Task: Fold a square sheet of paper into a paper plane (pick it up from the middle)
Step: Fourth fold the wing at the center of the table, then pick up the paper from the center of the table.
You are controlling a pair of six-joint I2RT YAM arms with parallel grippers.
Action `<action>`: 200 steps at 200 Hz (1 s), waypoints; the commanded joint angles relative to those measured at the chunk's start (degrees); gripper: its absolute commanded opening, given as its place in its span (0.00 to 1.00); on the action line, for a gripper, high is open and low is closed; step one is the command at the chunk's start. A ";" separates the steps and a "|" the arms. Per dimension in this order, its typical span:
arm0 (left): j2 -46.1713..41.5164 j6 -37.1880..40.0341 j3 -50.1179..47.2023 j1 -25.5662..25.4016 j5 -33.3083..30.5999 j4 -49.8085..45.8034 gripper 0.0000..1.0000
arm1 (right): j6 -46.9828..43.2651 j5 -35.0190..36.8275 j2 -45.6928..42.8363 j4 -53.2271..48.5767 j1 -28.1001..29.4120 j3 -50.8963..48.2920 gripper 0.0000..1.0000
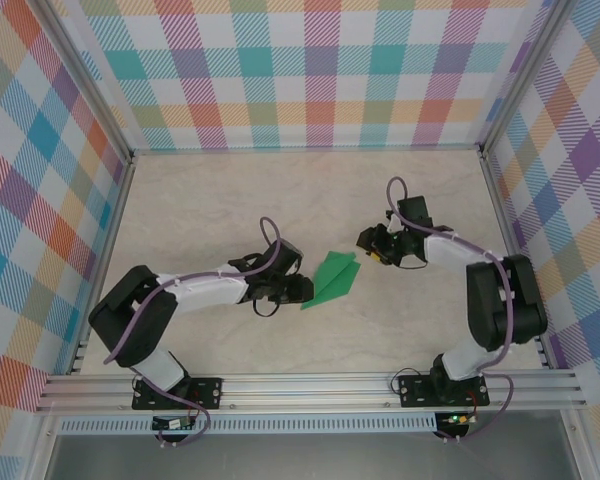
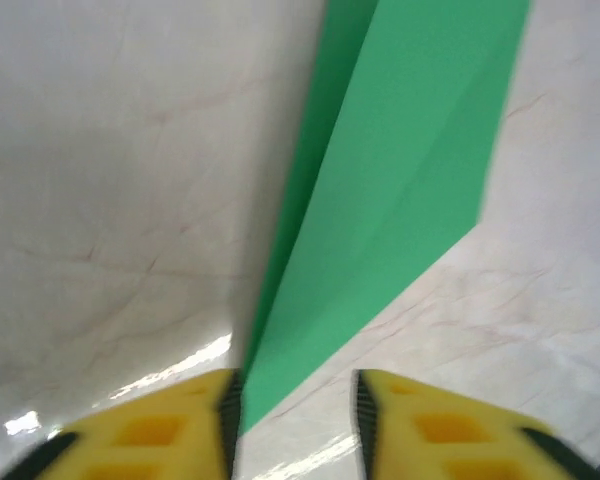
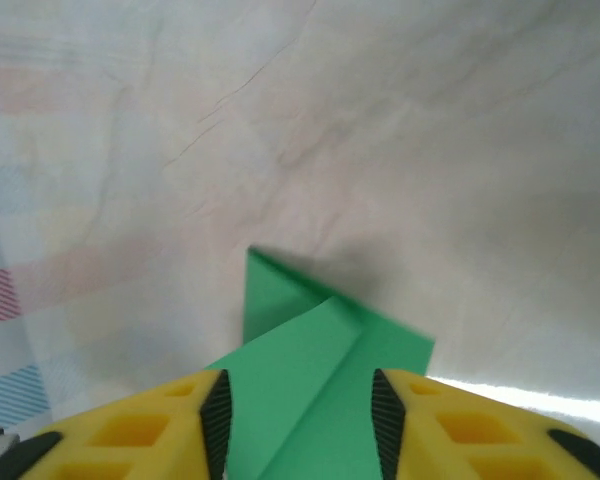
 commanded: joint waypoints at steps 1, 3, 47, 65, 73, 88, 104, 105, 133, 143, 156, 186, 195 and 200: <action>-3.94 1.25 2.44 -0.51 -6.36 -2.30 0.48 | 6.66 -1.67 -3.12 2.10 1.83 -4.05 0.52; -4.03 1.21 2.56 -0.51 -6.75 -2.30 0.49 | 7.01 -1.73 -3.37 2.27 2.01 -4.20 0.53; -6.15 -0.24 2.76 1.15 -11.67 -3.18 0.73 | 13.67 -1.71 -2.77 7.90 7.18 -8.50 0.59; -6.33 -1.98 2.74 2.38 -13.34 -4.50 0.96 | 15.36 -2.89 -0.46 11.20 8.75 -8.72 0.57; -6.53 -2.69 2.49 2.95 -14.05 -4.53 1.00 | 15.95 -3.84 0.76 13.18 9.30 -8.63 0.54; -7.24 -3.72 1.77 4.29 -13.79 -4.17 1.00 | 16.68 -4.43 2.72 14.99 10.12 -7.93 0.50; -7.84 -5.64 0.77 6.05 -13.16 -3.82 1.00 | 16.59 -4.30 4.72 15.12 10.85 -6.93 0.48; -7.88 -5.87 0.63 6.14 -13.14 -3.81 1.00 | 16.59 -4.30 4.78 15.15 10.89 -6.92 0.48; -7.61 -11.91 -0.91 10.02 -9.02 -3.57 1.00 | 16.21 -4.87 6.67 16.84 11.70 -6.17 0.45; -6.83 -12.67 -1.00 11.25 -6.36 -3.38 1.00 | 15.77 -5.79 7.24 18.23 11.98 -6.00 0.44; -5.58 -12.86 -1.03 12.51 -3.35 -2.97 1.00 | 14.83 -7.70 8.32 19.97 12.33 -5.52 0.42; -3.32 -12.78 -0.61 14.29 2.53 -1.48 1.00 | 13.94 -10.59 10.92 24.01 13.12 -5.16 0.37; -2.93 -12.78 -0.48 14.48 3.33 -1.34 1.00 | 13.87 -10.60 11.33 24.82 13.26 -5.16 0.35; -2.77 -12.94 -0.37 14.62 3.55 -1.48 1.00 | 13.86 -10.51 11.50 25.15 13.29 -5.16 0.34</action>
